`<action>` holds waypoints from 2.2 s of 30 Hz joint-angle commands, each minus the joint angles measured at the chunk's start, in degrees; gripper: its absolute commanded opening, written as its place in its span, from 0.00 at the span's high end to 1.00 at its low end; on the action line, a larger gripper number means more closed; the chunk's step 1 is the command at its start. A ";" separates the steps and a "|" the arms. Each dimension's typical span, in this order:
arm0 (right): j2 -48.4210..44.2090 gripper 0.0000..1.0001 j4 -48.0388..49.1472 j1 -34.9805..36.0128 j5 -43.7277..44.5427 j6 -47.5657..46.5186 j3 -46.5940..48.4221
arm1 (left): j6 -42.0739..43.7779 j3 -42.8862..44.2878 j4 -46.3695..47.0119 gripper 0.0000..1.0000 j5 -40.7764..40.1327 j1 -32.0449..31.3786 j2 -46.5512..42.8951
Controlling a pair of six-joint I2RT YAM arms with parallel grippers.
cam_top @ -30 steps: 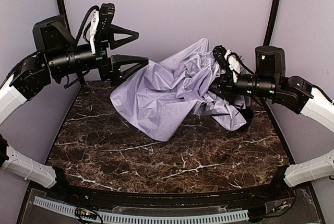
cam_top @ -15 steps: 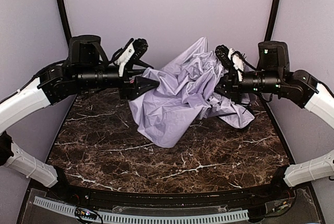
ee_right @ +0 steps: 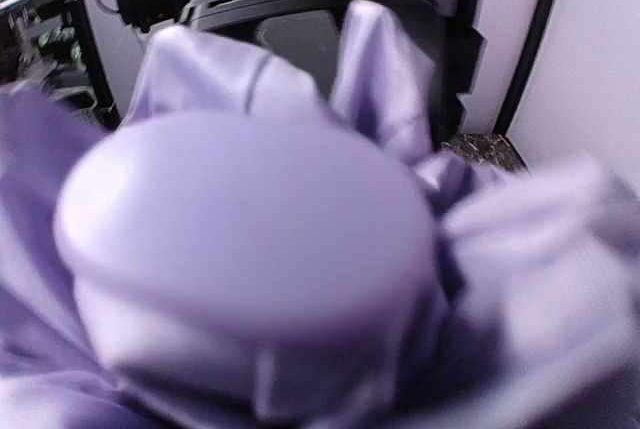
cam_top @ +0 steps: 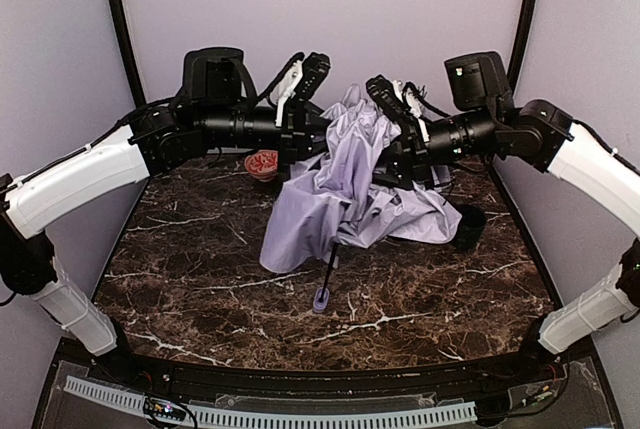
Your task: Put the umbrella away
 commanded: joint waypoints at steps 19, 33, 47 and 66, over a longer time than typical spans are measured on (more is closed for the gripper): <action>1.28 0.55 12.82 4.18 1.80 5.68 -1.23 | -10.02 -2.79 12.78 0.87 12.90 -2.16 2.98; -7.59 0.89 16.56 1.23 15.86 10.65 -13.59 | -12.77 -9.65 8.87 0.21 -2.12 7.40 -7.45; -6.70 0.88 25.00 -1.68 20.80 23.99 -15.41 | -2.29 -16.97 -0.49 0.09 -1.46 7.32 -18.03; -7.57 0.93 32.16 -3.64 31.06 45.77 -14.49 | 1.29 -34.48 13.59 0.11 2.35 6.60 -14.52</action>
